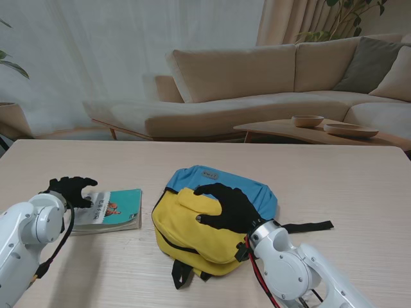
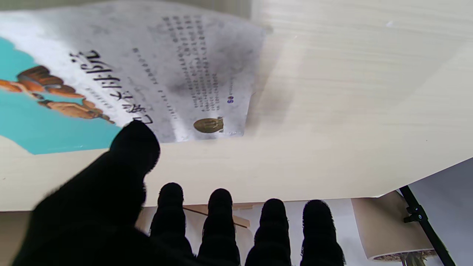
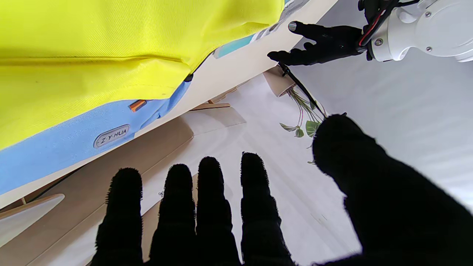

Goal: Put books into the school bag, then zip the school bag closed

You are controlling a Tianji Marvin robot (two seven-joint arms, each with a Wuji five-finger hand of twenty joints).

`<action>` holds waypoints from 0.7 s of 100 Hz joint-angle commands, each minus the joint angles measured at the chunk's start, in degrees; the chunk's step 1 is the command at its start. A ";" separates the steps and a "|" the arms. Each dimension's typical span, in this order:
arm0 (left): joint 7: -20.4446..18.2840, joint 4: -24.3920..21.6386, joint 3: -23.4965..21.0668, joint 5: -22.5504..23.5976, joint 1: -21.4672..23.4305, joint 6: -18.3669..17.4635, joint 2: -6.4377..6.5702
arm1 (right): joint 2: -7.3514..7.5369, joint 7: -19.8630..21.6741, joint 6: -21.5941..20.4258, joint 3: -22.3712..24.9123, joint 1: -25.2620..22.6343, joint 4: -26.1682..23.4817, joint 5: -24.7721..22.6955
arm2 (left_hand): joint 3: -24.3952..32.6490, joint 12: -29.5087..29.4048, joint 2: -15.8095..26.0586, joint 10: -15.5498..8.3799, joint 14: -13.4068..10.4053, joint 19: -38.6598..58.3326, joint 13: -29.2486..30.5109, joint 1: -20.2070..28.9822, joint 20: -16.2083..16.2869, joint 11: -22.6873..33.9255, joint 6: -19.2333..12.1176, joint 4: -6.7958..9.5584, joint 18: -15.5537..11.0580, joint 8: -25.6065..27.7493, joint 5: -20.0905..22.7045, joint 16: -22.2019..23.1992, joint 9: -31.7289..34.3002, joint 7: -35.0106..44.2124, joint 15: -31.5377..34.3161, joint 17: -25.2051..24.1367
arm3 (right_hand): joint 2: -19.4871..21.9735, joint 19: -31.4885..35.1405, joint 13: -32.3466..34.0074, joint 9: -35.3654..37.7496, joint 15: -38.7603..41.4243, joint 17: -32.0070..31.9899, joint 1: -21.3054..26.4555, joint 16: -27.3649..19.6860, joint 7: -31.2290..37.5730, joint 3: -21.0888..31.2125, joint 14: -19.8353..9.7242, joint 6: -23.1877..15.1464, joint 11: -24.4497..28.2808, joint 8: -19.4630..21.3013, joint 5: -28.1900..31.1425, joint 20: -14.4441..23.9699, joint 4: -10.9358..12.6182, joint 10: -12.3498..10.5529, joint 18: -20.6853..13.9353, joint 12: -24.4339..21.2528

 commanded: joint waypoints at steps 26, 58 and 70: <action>-2.18 5.03 1.75 -2.40 -2.60 -4.03 0.73 | -0.04 1.72 0.01 -0.45 -0.36 -0.32 -0.21 | 3.29 -1.28 -2.70 -6.98 -4.79 -10.51 -2.78 -4.58 0.89 -5.70 -3.09 -0.28 -4.83 3.88 -2.36 -3.20 -3.38 -14.36 -5.04 -0.04 | 0.19 -1.46 -2.25 -2.00 -1.44 -0.74 -1.30 -0.73 -0.82 0.87 -2.02 0.55 -0.61 -0.90 -2.39 -1.33 1.79 -1.76 -2.12 -0.76; -3.09 8.11 3.65 -3.66 -4.37 -5.74 1.13 | 0.04 2.06 -0.18 -0.41 -0.38 -0.08 -0.14 | 5.54 -2.35 -4.27 -6.86 -7.39 -10.83 -3.02 -4.23 -2.25 -9.28 -1.68 -0.49 -7.67 1.38 -2.11 -4.80 -5.02 -18.52 -6.63 0.21 | 0.15 -1.48 -2.17 -2.04 -1.42 -0.73 -1.32 -0.73 -0.76 1.03 -2.05 0.59 -0.58 -0.88 -2.37 -1.42 1.84 -1.82 -2.19 -0.76; -3.58 8.80 4.04 -3.66 -4.71 -5.74 1.24 | 0.06 2.19 -0.16 -0.37 -0.41 -0.02 -0.01 | 5.72 -7.13 -4.64 -5.72 -8.43 -14.03 -3.22 -3.84 -4.21 -11.61 -2.25 -0.42 -8.93 -3.57 -2.04 -7.54 -5.38 -18.96 -8.68 0.14 | 0.19 -1.46 -2.07 -2.00 -1.38 -0.68 -1.35 -0.71 -0.75 1.08 -2.05 0.60 -0.55 -0.88 -2.36 -1.44 1.84 -1.81 -2.20 -0.75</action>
